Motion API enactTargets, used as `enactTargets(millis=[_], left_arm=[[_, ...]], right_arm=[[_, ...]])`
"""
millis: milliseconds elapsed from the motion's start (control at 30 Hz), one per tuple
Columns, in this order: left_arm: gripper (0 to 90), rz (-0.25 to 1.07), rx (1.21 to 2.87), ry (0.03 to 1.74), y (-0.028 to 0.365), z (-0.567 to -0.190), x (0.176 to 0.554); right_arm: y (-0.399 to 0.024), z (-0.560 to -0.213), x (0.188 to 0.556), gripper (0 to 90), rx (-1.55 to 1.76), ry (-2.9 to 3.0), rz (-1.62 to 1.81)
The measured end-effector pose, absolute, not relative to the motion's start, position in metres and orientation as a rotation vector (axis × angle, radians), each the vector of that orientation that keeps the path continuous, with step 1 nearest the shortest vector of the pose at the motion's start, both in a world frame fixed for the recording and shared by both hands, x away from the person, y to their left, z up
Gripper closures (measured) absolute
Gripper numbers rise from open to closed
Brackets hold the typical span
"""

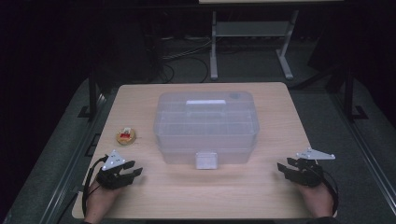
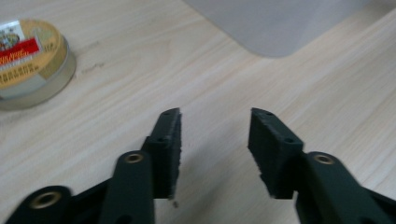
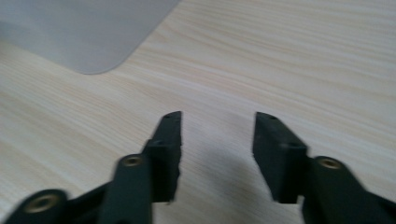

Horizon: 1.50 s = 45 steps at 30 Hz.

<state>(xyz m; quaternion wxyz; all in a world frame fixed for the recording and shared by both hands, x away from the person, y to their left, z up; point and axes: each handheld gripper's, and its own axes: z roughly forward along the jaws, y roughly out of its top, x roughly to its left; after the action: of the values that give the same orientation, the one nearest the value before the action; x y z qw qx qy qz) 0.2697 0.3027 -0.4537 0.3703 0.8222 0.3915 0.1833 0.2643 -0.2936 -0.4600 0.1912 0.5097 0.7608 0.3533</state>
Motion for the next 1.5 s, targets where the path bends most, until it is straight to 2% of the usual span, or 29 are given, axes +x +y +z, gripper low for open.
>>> enactTargets(millis=[333, 400, 1500], left_arm=[[86.6, 0.402, 2.114, 1.005, 0.293, -0.440, 0.282], [89.7, 0.396, 2.117, 1.005, 0.291, -0.437, 0.285], [89.9, 0.403, 2.059, 0.947, 0.272, -0.417, 0.335]], right_arm=[[-0.286, -0.447, 0.267, 89.8, 1.331, 2.158, 1.014], [-0.285, -0.446, 0.269, 89.9, 1.330, 2.164, 1.024], [-0.268, -0.431, 0.316, 89.9, 1.252, 2.193, 1.202]])
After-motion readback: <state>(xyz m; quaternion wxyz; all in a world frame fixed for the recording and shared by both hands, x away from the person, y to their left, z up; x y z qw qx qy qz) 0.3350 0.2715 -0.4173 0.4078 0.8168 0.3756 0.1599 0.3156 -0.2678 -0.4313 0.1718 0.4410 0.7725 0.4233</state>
